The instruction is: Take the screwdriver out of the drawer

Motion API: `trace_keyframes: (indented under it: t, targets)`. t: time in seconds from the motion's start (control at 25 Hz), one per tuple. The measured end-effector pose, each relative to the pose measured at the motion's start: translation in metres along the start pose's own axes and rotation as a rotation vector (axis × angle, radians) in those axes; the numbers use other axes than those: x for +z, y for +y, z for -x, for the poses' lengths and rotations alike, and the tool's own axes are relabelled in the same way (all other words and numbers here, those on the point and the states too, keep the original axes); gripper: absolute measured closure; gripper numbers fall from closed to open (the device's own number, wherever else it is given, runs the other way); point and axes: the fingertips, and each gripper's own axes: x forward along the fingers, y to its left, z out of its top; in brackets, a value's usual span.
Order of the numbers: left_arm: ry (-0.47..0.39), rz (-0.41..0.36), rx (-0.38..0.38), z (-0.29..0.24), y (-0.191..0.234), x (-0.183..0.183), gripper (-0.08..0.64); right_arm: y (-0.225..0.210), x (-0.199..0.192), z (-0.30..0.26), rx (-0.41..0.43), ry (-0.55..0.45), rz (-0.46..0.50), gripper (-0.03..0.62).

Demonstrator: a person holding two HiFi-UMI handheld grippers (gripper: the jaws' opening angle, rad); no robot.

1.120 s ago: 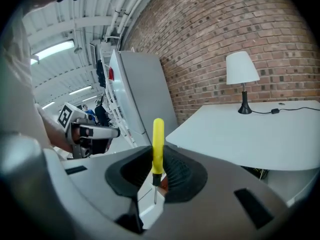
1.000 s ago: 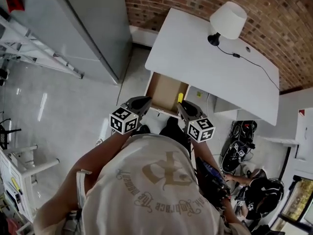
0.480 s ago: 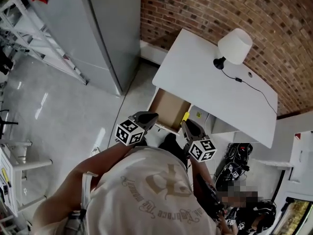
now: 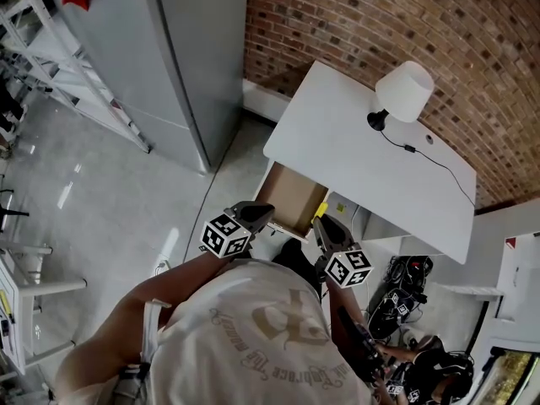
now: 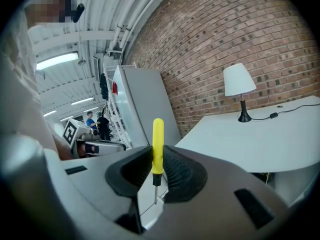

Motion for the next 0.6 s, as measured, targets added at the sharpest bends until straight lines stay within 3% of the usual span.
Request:
trace_keyframes:
  t: [0.6]
  targets:
    - [-0.008, 0.027, 0.040, 0.014, 0.022, -0.008, 0.551, 0.007, -0.016, -0.018, 0.018, 0.030, -0.012, 0.540]
